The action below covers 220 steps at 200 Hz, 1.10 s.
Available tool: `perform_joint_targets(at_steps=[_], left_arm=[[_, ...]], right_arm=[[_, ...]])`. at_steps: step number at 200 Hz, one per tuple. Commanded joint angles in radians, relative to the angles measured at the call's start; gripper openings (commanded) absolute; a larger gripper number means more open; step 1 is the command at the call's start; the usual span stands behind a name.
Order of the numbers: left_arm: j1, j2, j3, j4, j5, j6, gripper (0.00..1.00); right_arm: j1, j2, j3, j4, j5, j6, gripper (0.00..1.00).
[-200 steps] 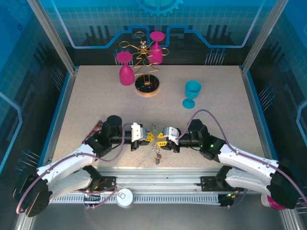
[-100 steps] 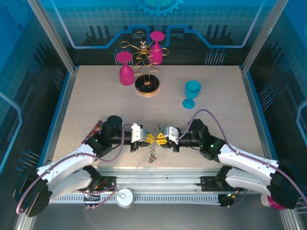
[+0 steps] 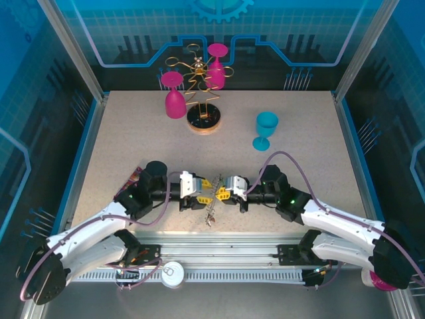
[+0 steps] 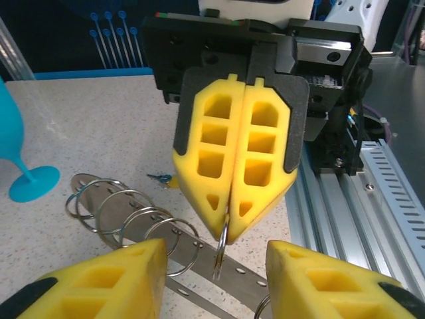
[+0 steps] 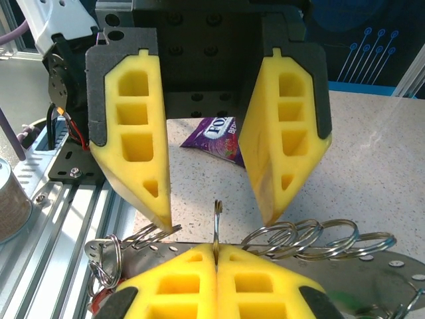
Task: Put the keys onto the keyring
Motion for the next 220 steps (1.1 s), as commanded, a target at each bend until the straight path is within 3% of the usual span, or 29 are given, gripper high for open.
perform_joint_targets(at_steps=[1,41,112,197,220], left_arm=[[0.002,-0.054,-0.016,-0.043,-0.053,-0.024,0.44],[0.002,-0.099,-0.037,-0.113,-0.137,-0.054,0.43],[0.001,0.008,-0.003,-0.037,-0.038,-0.066,0.35],[0.003,0.057,0.033,-0.028,0.008,-0.045,0.26],[0.003,0.074,0.033,-0.023,0.014,-0.041,0.17]], right_arm=[[-0.015,-0.026,-0.005,0.040,-0.020,0.031,0.00],[-0.025,-0.025,-0.012,0.068,-0.034,0.054,0.00],[-0.023,0.008,0.001,0.090,-0.054,0.066,0.00],[0.010,0.060,0.069,-0.057,-0.016,0.007,0.00],[0.022,0.078,0.093,-0.086,-0.005,-0.012,0.00]])
